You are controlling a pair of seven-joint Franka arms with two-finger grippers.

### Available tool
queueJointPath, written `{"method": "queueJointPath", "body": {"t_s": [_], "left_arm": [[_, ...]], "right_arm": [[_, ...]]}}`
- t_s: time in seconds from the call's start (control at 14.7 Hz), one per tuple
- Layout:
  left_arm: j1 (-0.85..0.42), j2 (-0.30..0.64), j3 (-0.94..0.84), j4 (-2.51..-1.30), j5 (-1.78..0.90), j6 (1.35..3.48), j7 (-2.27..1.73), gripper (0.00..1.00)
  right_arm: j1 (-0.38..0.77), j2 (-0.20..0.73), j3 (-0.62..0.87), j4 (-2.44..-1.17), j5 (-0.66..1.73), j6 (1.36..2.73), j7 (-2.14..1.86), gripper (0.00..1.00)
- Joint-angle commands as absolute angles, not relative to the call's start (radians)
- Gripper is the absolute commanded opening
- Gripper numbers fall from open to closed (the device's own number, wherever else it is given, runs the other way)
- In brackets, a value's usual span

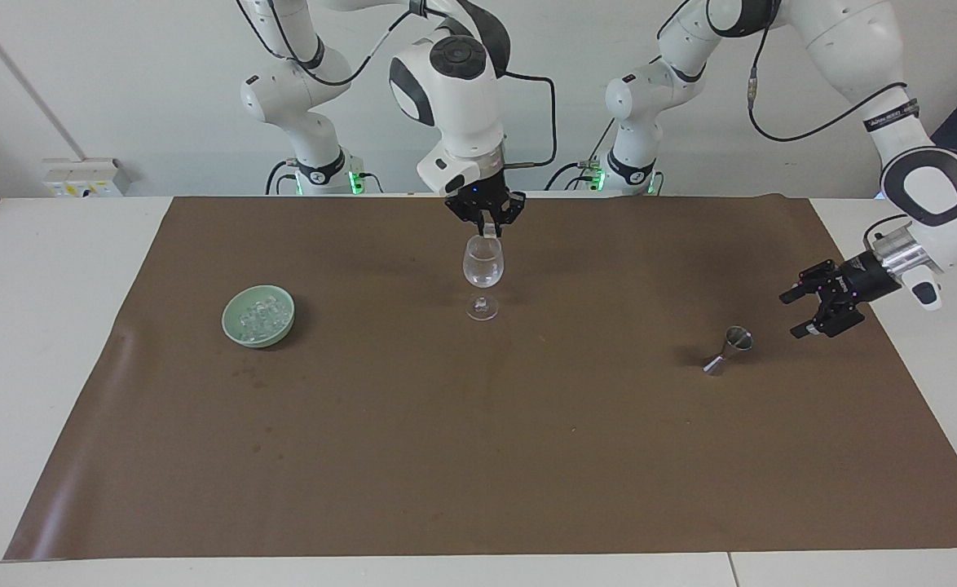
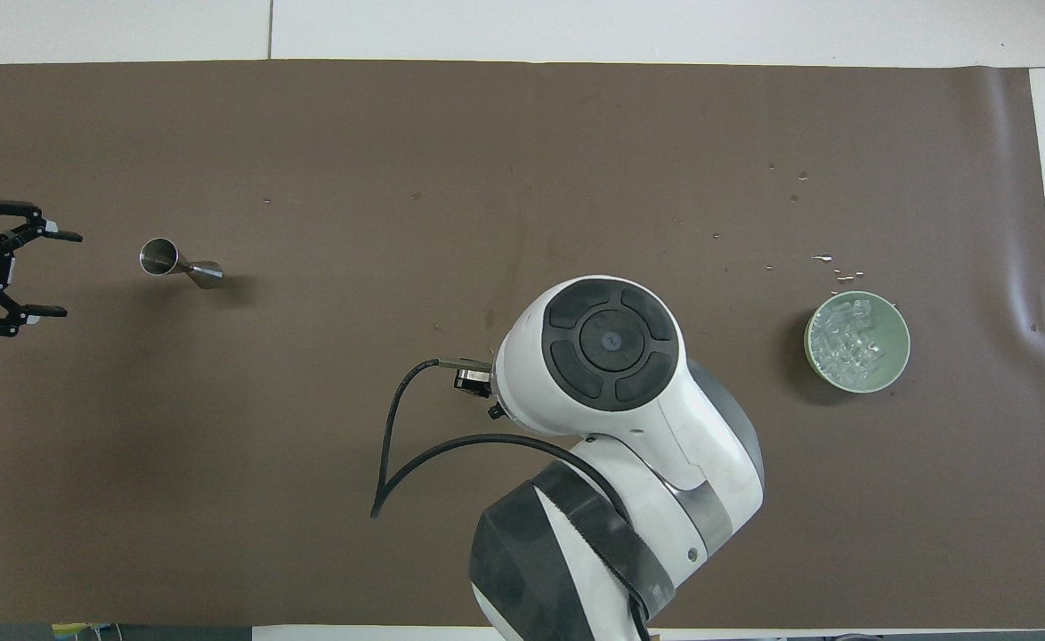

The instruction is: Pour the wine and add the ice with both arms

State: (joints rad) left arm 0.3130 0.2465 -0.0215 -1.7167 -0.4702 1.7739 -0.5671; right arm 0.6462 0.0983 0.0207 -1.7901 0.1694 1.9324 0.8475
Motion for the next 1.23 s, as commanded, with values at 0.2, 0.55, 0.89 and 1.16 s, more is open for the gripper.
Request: {"method": "queueJointPath", "body": {"t_s": [0.2,0.55,0.89,1.16], "left_arm": [[0.163,0.094,-0.015,-1.683,-0.243,1.752,-0.485,1.0],[0.04,0.037,-0.024,-1.687,-0.127,1.749,-0.258,1.0],[-0.006,0.002,-0.026,-1.666,-0.049,1.685,-0.059,1.0],[-0.008,0.02,-0.026,-1.517,-0.046,1.513,-0.032,1.0]], "right_arm": [[0.634,0.069,0.025,-1.836,0.189,1.999,0.844,0.22],[0.612,0.071,0.025,-1.835,0.187,2.005,0.839,0.26],[0.612,0.072,0.023,-1.829,0.187,2.006,0.844,0.66],[0.586,0.08,0.018,-1.769,0.161,1.964,0.839,0.85]]}}
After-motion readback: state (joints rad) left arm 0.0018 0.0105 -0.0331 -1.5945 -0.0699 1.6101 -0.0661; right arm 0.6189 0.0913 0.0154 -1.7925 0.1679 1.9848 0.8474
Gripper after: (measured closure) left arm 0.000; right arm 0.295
